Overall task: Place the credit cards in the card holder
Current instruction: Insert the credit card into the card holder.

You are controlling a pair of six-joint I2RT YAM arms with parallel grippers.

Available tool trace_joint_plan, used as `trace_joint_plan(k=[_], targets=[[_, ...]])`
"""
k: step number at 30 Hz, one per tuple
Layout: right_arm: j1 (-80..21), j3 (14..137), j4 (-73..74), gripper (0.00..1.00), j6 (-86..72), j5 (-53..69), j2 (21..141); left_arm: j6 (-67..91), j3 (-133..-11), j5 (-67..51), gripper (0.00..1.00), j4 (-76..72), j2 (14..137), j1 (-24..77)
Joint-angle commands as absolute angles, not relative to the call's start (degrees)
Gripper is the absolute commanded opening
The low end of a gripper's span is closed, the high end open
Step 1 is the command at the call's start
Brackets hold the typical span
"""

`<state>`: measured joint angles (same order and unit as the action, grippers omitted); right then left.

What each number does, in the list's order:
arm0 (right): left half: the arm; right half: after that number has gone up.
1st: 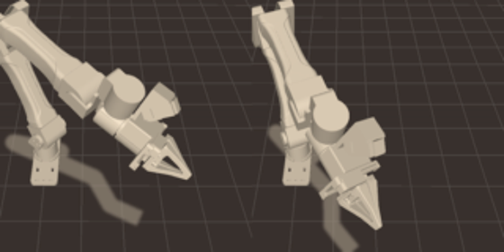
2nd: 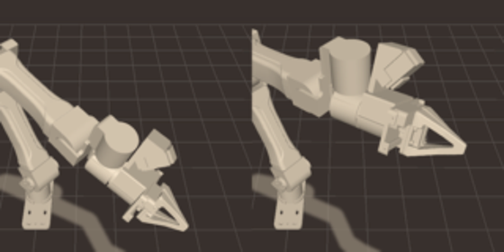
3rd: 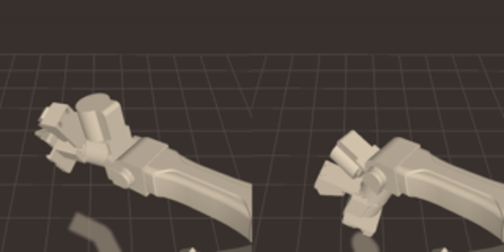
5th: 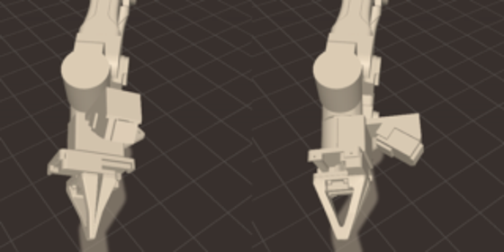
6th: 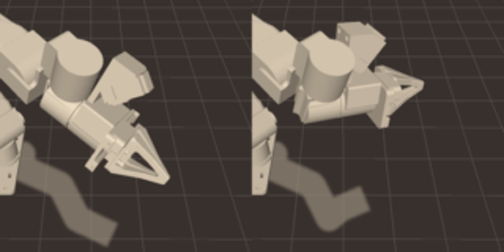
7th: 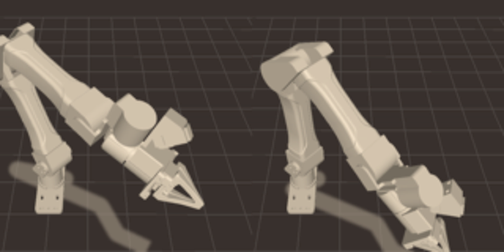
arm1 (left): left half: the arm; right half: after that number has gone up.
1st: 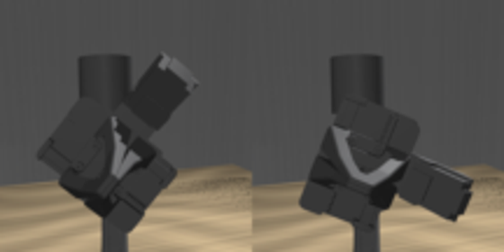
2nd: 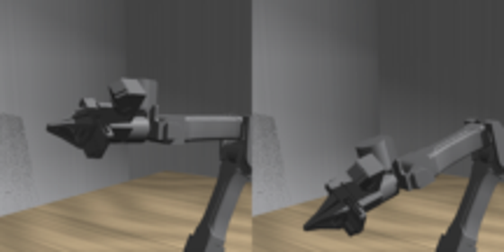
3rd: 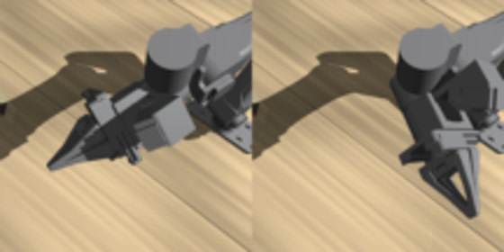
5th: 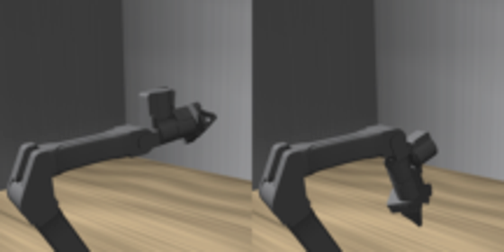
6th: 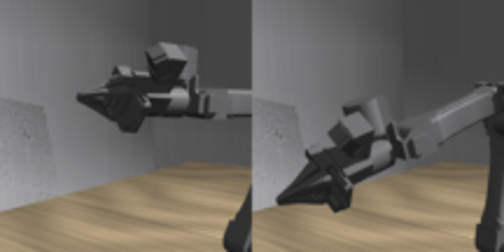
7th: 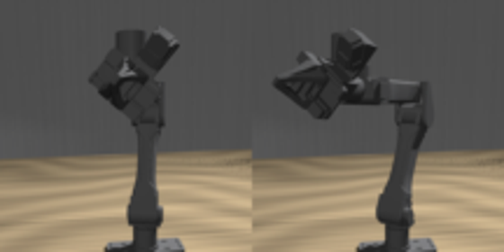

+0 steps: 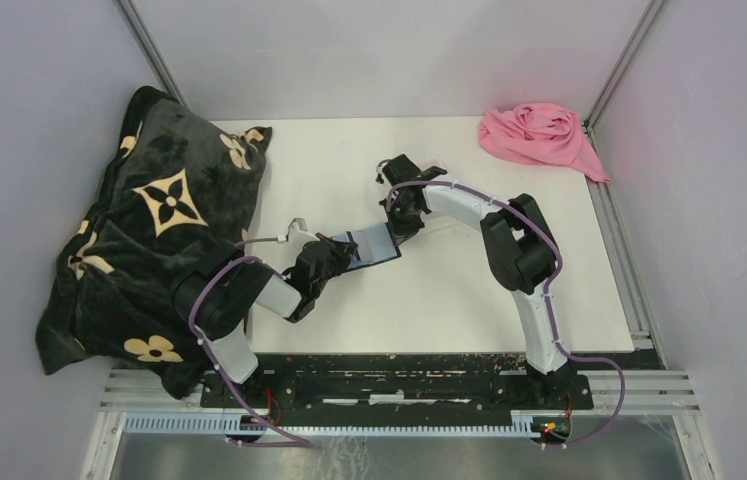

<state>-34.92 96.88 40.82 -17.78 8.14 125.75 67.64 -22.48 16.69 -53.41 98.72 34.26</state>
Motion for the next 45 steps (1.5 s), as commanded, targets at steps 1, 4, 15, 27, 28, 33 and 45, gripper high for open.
trace_joint_plan(k=[1,4,15,27,28,33,45], targets=[[-35.33,95.38,39.92,0.07,-18.17,8.15,126.51,70.30,-21.84,19.25,0.03,-56.29,100.80,34.54],[-35.39,95.19,39.83,0.07,-18.26,8.13,126.63,70.90,-21.60,19.08,0.03,-57.32,101.81,34.60],[-35.62,95.27,39.90,0.06,-18.28,8.26,127.38,73.02,-20.27,18.83,0.03,-60.78,103.80,34.67],[-35.87,95.36,40.04,0.06,-18.28,8.14,127.70,75.51,-19.83,20.03,0.03,-62.62,106.33,36.16],[-35.90,95.36,40.04,0.06,-18.28,8.17,127.69,75.55,-19.97,19.90,0.03,-62.66,106.49,36.25],[-35.96,95.49,39.99,0.06,-18.28,8.25,127.65,75.76,-20.42,20.15,0.03,-61.85,106.99,37.05],[-35.95,95.25,39.62,0.06,-18.28,8.65,128.07,77.73,-20.37,20.20,0.03,-59.98,107.63,39.12]])
